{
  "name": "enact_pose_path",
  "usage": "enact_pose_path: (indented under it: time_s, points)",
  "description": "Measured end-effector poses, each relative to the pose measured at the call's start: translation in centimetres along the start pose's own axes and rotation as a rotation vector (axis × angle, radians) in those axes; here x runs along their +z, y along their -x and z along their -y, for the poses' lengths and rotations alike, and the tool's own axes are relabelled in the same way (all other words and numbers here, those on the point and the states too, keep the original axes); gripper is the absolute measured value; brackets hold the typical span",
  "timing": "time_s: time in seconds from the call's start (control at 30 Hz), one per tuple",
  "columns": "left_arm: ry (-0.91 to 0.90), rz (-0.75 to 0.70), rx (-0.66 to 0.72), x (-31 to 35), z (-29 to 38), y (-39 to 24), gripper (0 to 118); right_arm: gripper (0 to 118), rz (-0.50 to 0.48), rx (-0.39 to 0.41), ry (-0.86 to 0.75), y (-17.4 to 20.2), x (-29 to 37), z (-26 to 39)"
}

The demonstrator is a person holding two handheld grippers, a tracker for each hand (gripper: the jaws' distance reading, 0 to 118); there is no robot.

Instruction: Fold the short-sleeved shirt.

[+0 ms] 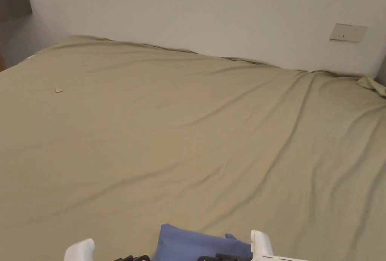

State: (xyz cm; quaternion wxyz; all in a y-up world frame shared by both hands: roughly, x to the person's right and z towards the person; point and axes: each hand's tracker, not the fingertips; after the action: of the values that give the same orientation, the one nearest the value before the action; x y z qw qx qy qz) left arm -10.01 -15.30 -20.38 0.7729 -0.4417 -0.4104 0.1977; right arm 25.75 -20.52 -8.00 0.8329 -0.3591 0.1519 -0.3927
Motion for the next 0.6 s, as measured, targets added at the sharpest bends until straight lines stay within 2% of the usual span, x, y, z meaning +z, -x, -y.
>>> enact_pose_path:
  time_s: [0.03,0.07,0.1,0.13,0.17,0.2,0.3,0.4,0.43,0.5,0.53,0.57,0.6]
  points:
    - [0.007,0.010,0.000,0.0,-0.3,0.7,18,3,0.068,0.005,0.012,-1.0,-0.6,0.2]
    - [0.007,-0.001,0.010,-0.2,-0.6,0.9,24,3,0.086,0.001,0.014,-1.8,-0.8,0.5]
    - [0.002,0.012,0.010,-0.4,-0.7,1.2,42,3,0.058,-0.075,0.032,-2.8,-0.6,0.5]
    - [0.020,0.035,0.010,-0.7,-0.9,1.3,89,3,-0.031,-0.165,-0.003,-3.6,0.3,0.4]
    - [0.060,0.044,0.004,-1.3,-1.1,1.1,111,3,0.000,-0.127,-0.025,-3.6,0.9,0.5]
    - [0.085,0.079,-0.007,-1.7,-1.0,1.1,118,3,0.017,-0.103,-0.012,-3.5,1.5,0.7]
    - [0.143,0.141,-0.008,-4.4,-1.1,0.7,118,3,0.016,-0.091,0.007,-3.5,1.4,0.5]
    - [0.287,0.101,0.064,-8.6,-0.7,0.9,118,3,0.008,-0.092,0.005,-3.3,1.4,0.6]
    - [0.336,0.026,0.087,-9.9,-0.4,0.8,118,3,0.004,-0.092,0.001,-3.3,1.5,0.6]
    - [0.191,0.140,-0.001,-10.0,-0.4,-0.4,118,3,0.007,-0.081,-0.008,-3.0,1.6,0.8]
    - [0.272,0.146,0.019,-10.6,-0.5,-0.7,106,3,0.009,-0.078,-0.011,-3.0,1.6,0.8]
    - [0.341,0.150,0.062,-11.3,-0.5,-0.9,83,3,0.014,-0.077,-0.017,-2.9,1.7,0.9]
    - [0.339,0.134,0.060,-11.3,-0.5,-1.3,39,3,0.016,-0.075,-0.022,-2.9,1.8,1.0]
